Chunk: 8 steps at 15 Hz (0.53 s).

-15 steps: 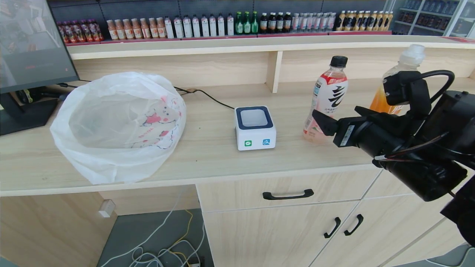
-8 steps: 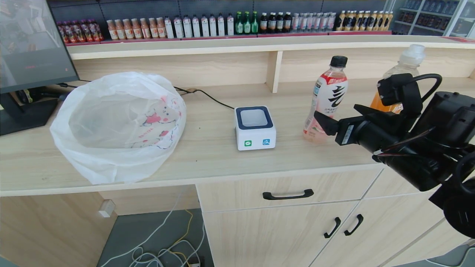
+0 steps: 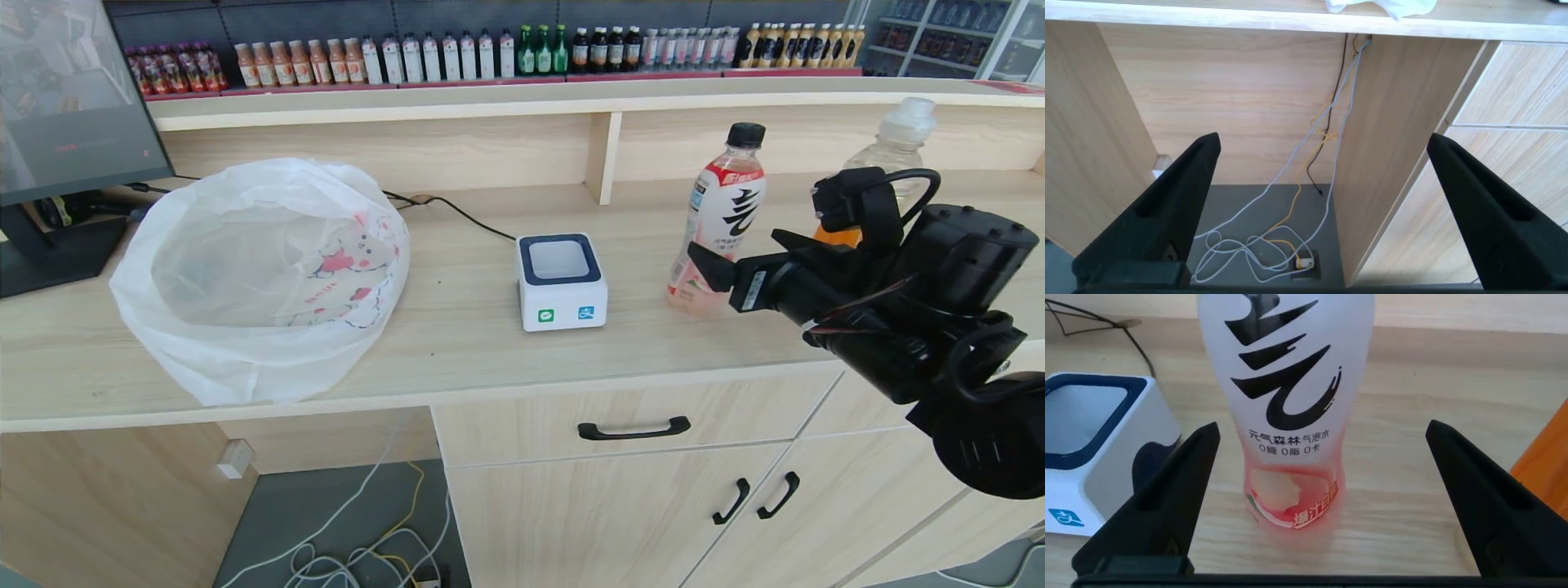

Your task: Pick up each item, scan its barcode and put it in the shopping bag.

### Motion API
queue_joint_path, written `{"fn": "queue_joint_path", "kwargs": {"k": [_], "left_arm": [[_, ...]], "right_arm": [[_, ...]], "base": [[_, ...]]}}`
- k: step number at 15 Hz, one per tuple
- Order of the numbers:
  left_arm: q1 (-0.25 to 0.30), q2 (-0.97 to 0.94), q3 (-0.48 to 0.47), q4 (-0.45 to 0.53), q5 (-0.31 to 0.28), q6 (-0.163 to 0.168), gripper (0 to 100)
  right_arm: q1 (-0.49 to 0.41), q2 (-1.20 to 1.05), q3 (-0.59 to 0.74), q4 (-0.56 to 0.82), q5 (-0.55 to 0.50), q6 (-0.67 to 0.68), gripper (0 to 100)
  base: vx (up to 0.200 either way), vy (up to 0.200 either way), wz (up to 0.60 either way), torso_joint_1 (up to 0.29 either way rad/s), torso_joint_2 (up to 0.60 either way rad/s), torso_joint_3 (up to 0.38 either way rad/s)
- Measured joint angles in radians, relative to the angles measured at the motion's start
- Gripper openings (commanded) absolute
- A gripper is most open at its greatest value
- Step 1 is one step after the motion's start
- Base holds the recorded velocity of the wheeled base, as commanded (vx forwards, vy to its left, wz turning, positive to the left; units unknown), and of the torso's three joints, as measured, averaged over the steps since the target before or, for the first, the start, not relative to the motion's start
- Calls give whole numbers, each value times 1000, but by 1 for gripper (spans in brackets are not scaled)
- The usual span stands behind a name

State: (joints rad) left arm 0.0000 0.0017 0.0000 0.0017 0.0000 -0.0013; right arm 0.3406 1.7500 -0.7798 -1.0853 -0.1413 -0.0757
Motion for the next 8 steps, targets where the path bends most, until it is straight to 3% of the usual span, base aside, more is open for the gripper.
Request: {"fn": "queue_joint_path", "kwargs": {"k": [8], "left_arm": [[0, 0, 0, 0, 0, 0, 100]], "right_arm": [[-12, 70, -58, -29, 12, 24, 100]], "base": [[0, 0, 0, 0, 0, 0]]}}
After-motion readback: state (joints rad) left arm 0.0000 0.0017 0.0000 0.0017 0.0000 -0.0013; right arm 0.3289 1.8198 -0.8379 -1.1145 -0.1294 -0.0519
